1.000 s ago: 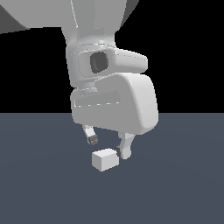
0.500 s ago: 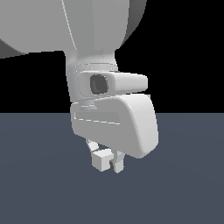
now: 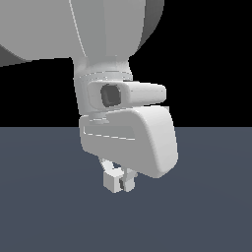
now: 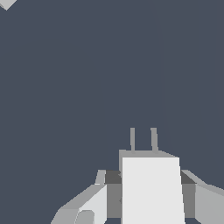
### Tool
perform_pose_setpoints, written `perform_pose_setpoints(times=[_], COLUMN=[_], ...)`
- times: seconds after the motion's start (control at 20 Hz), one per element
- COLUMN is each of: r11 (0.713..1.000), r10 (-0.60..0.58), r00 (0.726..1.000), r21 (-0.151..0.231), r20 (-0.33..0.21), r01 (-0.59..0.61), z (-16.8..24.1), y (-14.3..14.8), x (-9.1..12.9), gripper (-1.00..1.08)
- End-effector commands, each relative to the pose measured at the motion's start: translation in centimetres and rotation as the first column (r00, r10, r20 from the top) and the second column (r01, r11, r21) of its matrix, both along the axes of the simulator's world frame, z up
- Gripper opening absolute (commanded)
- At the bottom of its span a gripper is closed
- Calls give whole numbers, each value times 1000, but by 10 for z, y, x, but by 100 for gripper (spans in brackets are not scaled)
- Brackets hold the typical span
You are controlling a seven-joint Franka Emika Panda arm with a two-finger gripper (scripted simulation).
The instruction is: Plug the charger into the wall socket.
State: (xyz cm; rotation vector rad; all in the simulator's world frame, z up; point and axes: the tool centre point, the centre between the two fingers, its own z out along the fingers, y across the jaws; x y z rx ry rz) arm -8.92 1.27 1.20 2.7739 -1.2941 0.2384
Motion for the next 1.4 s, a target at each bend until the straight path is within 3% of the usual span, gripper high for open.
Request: perform_pose_setpoints(times=[0.0, 0.75, 1.0, 1.35], r11=[1000, 986, 961, 906], r10=[0, 167, 277, 423], r00=[1000, 986, 961, 906], r21=[0, -2, -4, -6], r20=[0, 2, 2, 2], r01=[0, -167, -277, -423], z=[0, 15, 26, 40], y=[0, -16, -26, -41], x=[0, -1, 1, 5], gripper=[-100, -100, -100, -100])
